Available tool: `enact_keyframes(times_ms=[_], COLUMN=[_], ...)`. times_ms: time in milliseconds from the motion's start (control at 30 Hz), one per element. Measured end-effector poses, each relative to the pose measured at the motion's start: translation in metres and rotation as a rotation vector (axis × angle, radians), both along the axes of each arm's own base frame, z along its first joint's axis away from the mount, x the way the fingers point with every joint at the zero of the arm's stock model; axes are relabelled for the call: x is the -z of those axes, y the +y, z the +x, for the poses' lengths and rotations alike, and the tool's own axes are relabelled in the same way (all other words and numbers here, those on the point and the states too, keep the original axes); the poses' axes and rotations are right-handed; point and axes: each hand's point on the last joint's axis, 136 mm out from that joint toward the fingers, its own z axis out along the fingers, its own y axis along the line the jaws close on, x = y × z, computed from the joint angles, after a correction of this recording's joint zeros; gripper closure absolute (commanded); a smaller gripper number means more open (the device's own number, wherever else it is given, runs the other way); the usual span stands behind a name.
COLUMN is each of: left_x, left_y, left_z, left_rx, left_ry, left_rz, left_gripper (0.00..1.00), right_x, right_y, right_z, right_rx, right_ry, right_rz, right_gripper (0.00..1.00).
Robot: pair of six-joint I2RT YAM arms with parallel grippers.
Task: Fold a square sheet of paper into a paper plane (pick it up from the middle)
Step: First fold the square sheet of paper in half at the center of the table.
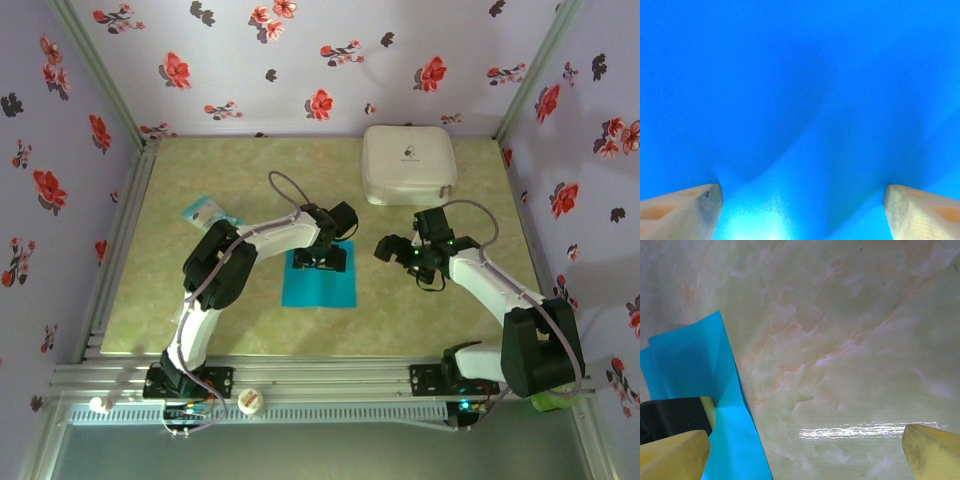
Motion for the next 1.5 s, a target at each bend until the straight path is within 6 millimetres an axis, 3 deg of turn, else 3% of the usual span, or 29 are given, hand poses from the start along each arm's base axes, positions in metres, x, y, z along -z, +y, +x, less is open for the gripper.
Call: enact_keyframes(times_ms=[433,867,1267,1500], left_x=[-0.002,-0.01,-0.045,-0.078], left_y=[-0.001,-0.004,-0.015,-0.026], left_z=[0.005,0.006,0.013,0.021], left_rx=[0.026,0.037,0.029,-0.021], left_ry=[-0.054,-0.114,-0.167,-0.136], left_rz=[-0.018,-0.094,-0.244,-0.518], left_gripper=[0.49,0.56,0.56,0.52], right_x=[-0.005,-0.012,-0.038,-0.053], right_y=[-0.003,-0.01,-0.024,-0.028], right_z=[0.002,0.005,0.011,0.012], right_rx=[0.01,0.036,0.101,0.134], right_ry=[-0.027,-0.064,-0.176,-0.263], right_rz=[-0.016,-0.043,-0.079,-0.056], right_gripper=[0.01,0.01,0.01,0.01])
